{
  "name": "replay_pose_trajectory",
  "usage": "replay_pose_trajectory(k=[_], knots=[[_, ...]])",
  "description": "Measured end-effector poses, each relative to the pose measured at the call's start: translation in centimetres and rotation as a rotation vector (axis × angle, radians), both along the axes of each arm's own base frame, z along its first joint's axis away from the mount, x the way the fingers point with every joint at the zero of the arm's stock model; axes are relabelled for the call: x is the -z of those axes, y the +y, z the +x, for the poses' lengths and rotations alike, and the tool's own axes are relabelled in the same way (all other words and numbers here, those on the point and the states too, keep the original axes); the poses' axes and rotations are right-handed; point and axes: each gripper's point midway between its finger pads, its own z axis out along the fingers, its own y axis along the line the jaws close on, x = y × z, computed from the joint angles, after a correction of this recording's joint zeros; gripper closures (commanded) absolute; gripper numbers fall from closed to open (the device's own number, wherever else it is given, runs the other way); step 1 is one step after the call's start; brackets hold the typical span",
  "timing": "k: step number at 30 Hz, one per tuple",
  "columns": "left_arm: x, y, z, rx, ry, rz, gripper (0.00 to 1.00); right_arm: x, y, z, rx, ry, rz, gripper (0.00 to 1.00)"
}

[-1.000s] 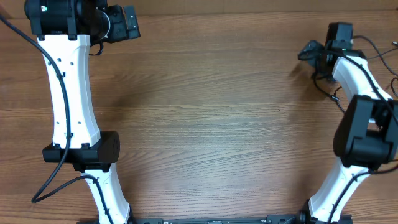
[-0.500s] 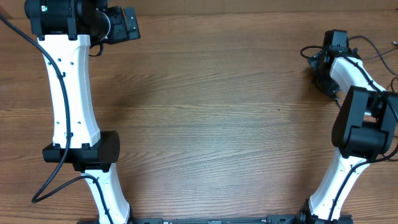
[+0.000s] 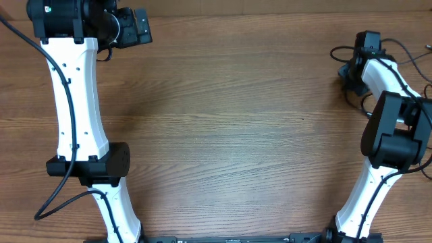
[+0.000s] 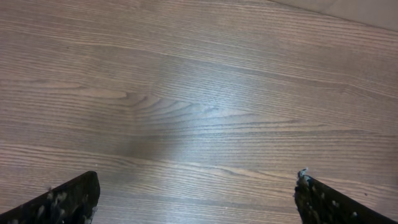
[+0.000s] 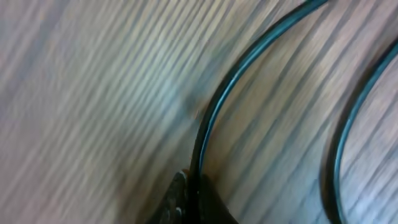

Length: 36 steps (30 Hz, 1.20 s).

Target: Untangle cables

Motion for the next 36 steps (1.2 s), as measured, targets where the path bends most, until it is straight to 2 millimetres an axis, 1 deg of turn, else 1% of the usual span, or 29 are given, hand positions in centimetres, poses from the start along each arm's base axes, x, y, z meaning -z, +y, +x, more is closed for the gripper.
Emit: replay_pose_trajectory(k=[2,3,4,6,8,9,10,12,13,14,15,16,17,19,21,24,25,27,28,29,30,31,35,36], knots=[[0.0,-0.1,0.0,0.003,0.000,-0.005,0.00,-0.9,0.2,-0.3,-0.059,0.038,0.020,0.96],[0.0,-0.1,0.0,0.004,0.001,-0.008,0.00,-1.8,-0.2,-0.1,-0.083,0.043,0.022,0.96],[0.0,-0.2,0.0,0.006,0.000,-0.010,0.00,-2.4,-0.4,0.2,-0.093,0.038,0.021,0.96],[0.0,-0.3,0.0,0.009,0.000,-0.015,0.00,-5.8,-2.4,1.2,-0.106,-0.005,-0.002,0.96],[0.0,-0.4,0.0,0.011,0.001,-0.019,0.00,-9.2,-4.7,1.4,-0.094,-0.049,-0.025,0.96],[0.0,-0.4,0.0,0.012,0.000,-0.019,0.00,-11.6,-6.3,1.4,-0.083,-0.084,-0.046,0.96],[0.0,-0.4,0.0,0.012,0.001,-0.020,0.00,-13.3,-7.6,1.3,-0.071,-0.113,-0.065,0.96],[0.0,-0.4,0.0,0.012,0.001,-0.020,0.00,-17.1,-10.6,0.7,-0.054,-0.165,-0.116,0.96],[0.0,-0.4,0.0,0.013,0.000,-0.019,0.00,-17.9,-11.5,0.3,-0.049,-0.172,-0.130,0.96],[0.0,-0.6,0.0,0.016,0.001,-0.019,0.00,-19.5,-13.5,-0.5,-0.025,-0.187,-0.163,0.96],[0.0,-0.8,-0.1,0.021,0.001,-0.019,0.00,-20.3,-15.1,-1.3,-0.003,-0.193,-0.186,0.96],[0.0,-1.0,-0.1,0.025,0.001,-0.020,0.00,-20.7,-16.5,-2.0,0.019,-0.199,-0.198,0.96],[0.0,-1.0,-0.1,0.025,0.001,-0.020,0.00,-20.8,-17.4,-2.5,0.034,-0.199,-0.202,0.96],[0.0,-1.2,-0.1,0.029,0.001,-0.019,0.00,-20.8,-20.2,-4.5,0.090,-0.194,-0.211,0.96],[0.0,-1.3,-0.1,0.031,0.000,-0.020,0.00,-20.8,-23.2,-6.9,0.157,-0.191,-0.218,0.96],[-0.1,-1.3,0.0,0.031,-0.003,-0.019,0.00,-20.8,-26.7,-10.3,0.250,-0.200,-0.207,0.96],[-0.1,-1.3,0.0,0.031,-0.005,-0.020,0.00,-20.7,-27.7,-11.4,0.278,-0.206,-0.200,0.96],[-0.2,-1.3,0.2,0.031,-0.012,-0.020,0.00,-20.6,-29.0,-12.9,0.312,-0.215,-0.186,0.96],[-0.2,-1.3,0.2,0.031,-0.013,-0.020,0.00,-20.4,-29.3,-13.2,0.320,-0.215,-0.177,0.96],[-0.2,-1.3,0.3,0.031,-0.016,-0.020,0.00,-19.7,-29.5,-13.8,0.330,-0.205,-0.154,0.96],[-0.3,-1.3,0.3,0.031,-0.020,-0.020,0.00,-19.3,-29.5,-13.9,0.331,-0.198,-0.145,0.96],[-0.3,-1.3,0.4,0.031,-0.025,-0.020,0.00,-18.3,-29.5,-13.9,0.330,-0.184,-0.124,0.96],[-0.4,-1.5,0.6,0.036,-0.033,-0.020,0.00,-12.7,-29.0,-13.1,0.313,-0.114,-0.040,0.96],[-0.4,-1.5,0.6,0.036,-0.033,-0.020,0.00,-11.8,-29.0,-13.1,0.313,-0.101,-0.027,0.96]])
